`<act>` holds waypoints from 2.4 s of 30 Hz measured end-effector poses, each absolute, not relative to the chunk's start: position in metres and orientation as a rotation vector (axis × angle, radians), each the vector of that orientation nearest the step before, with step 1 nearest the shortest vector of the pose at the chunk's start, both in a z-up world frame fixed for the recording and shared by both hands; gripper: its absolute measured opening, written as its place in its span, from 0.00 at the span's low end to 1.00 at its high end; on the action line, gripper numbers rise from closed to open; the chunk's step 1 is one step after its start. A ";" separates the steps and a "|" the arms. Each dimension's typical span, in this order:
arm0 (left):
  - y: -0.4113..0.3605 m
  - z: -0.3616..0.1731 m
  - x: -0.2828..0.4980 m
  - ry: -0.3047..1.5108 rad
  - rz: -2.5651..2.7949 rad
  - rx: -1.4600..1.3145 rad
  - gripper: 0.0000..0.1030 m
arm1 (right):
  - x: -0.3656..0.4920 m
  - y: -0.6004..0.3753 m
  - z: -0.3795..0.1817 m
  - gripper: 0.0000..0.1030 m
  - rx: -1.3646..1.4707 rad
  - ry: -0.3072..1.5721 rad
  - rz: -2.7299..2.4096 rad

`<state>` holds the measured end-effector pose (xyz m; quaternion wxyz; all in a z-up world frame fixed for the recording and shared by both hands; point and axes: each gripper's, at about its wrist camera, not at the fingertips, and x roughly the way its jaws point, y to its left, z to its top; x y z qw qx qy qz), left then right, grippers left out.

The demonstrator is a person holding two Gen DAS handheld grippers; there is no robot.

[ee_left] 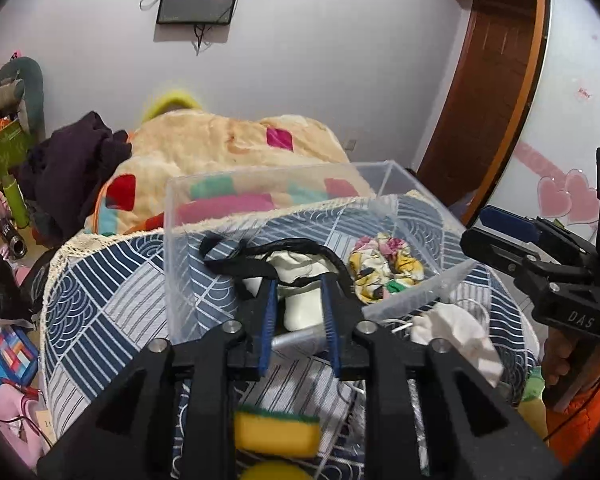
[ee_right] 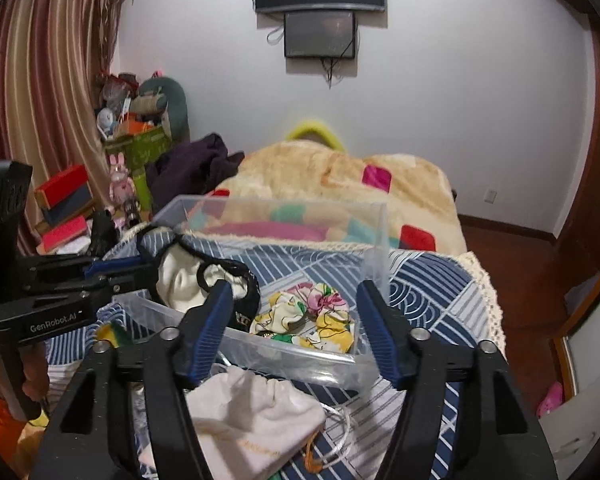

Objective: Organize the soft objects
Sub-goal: 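Drop the eye mask and scrunchie into the clear box with both tools, then grasp the yellow sponge with the left tool while the right grasps the white sock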

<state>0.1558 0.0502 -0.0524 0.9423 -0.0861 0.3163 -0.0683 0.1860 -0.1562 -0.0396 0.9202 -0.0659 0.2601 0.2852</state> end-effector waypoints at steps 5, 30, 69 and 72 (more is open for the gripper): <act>0.052 -0.036 0.133 0.576 -0.117 -0.161 0.49 | 0.171 -0.161 -0.028 0.69 -0.124 0.481 0.592; 0.040 -0.111 0.099 0.688 -0.022 -0.117 0.80 | 0.156 -0.163 -0.104 0.80 -0.082 0.665 0.590; 0.035 -0.019 0.088 0.421 -0.056 -0.120 0.55 | 0.139 -0.178 -0.015 0.13 -0.043 0.377 0.611; 0.036 -0.010 0.098 0.403 -0.065 -0.123 0.55 | 0.145 -0.175 -0.008 0.13 -0.031 0.356 0.606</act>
